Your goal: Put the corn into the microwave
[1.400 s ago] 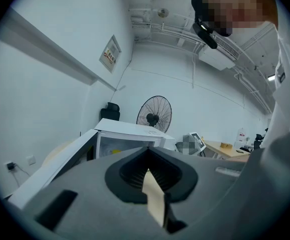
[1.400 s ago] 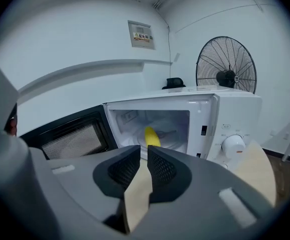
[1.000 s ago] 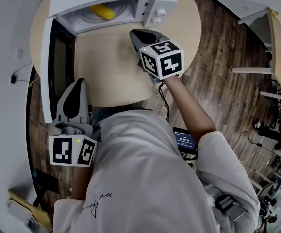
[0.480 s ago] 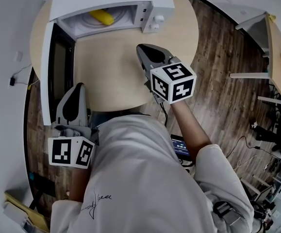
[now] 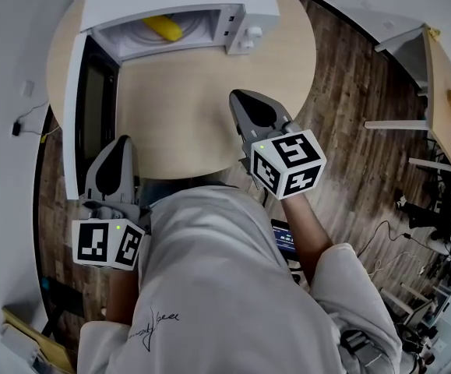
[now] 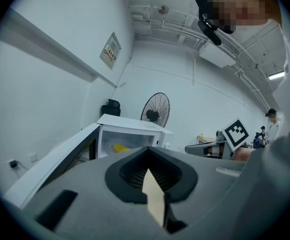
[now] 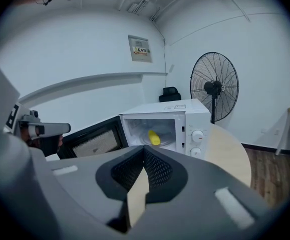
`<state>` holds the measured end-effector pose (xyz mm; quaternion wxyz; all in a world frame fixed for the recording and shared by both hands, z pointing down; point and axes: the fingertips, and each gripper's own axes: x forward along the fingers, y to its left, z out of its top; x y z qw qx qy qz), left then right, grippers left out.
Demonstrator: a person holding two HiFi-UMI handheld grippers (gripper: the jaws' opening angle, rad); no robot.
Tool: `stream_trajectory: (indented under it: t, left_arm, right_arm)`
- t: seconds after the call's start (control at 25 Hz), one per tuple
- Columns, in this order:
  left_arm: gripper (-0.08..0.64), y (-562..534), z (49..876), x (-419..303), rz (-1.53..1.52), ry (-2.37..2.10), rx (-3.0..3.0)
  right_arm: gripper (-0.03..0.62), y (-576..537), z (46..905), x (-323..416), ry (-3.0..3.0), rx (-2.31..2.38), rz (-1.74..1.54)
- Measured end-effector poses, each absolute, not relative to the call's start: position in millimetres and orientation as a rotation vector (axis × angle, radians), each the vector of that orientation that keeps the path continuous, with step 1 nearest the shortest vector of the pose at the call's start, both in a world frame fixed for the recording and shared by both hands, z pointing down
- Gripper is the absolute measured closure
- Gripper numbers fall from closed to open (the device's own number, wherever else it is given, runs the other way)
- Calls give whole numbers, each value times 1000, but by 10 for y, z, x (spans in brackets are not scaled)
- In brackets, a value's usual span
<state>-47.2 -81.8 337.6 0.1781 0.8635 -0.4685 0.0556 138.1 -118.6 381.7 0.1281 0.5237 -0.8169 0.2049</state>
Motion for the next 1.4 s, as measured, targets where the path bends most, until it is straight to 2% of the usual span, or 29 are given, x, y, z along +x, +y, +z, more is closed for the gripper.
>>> stream_trajectory:
  t: [0.84,1.4]
  left_arm:
    - [572,-786,3212,-674,110,-1419,2414]
    - [572,-748,3434,-703,187,-1368,2342]
  right_arm:
    - [581,-726,3369,1423,-2433,1589,527]
    - [581,-709,3452,1266,-2406,1512,536]
